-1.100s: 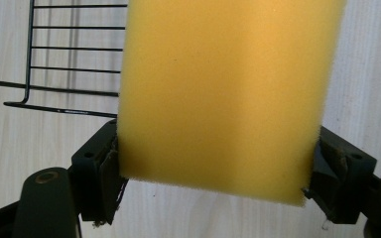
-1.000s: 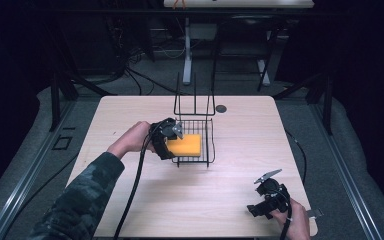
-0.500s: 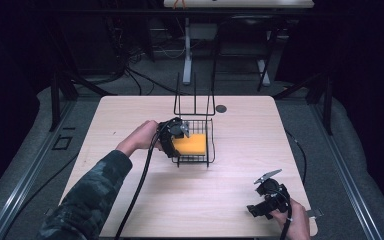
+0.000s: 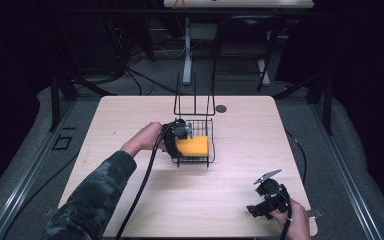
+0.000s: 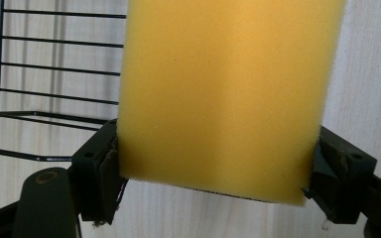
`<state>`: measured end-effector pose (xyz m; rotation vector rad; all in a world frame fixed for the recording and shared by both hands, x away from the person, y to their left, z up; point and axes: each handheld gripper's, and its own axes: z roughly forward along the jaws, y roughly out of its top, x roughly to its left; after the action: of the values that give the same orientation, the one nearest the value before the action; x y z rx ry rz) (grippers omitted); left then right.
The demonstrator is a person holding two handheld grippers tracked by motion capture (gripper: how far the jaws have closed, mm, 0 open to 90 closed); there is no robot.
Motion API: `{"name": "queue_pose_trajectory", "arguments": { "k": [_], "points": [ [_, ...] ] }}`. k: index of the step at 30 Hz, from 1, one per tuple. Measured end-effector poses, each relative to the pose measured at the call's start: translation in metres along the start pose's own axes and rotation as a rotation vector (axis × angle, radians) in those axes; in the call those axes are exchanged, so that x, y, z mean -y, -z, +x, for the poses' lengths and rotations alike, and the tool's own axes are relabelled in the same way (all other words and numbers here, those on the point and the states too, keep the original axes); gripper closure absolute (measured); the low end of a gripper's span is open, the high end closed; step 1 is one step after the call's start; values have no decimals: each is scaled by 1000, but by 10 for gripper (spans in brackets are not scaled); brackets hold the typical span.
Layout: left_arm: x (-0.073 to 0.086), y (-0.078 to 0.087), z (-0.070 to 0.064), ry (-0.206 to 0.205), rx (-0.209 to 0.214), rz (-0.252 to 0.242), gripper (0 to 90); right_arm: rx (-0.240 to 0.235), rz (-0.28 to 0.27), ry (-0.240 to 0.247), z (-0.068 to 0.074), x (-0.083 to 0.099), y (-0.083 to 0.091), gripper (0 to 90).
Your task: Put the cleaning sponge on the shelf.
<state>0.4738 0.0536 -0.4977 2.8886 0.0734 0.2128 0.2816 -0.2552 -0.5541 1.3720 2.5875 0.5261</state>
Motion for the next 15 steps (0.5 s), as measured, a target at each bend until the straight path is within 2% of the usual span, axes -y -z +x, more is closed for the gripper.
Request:
{"name": "queue_pose_trajectory", "arguments": {
  "k": [8, 14, 15],
  "points": [
    [-3, -8, 1, 18, 10, 1, 211, 0, 2, -1, 0, 0, 0, 83],
    [-3, -14, 3, 28, 14, 20, 209, -6, 4, -5, 0, 0, 0, 83],
    [-3, -15, 4, 32, 26, 16, 208, -7, 4, -3, 0, 0, 0, 82]
  ]
}}
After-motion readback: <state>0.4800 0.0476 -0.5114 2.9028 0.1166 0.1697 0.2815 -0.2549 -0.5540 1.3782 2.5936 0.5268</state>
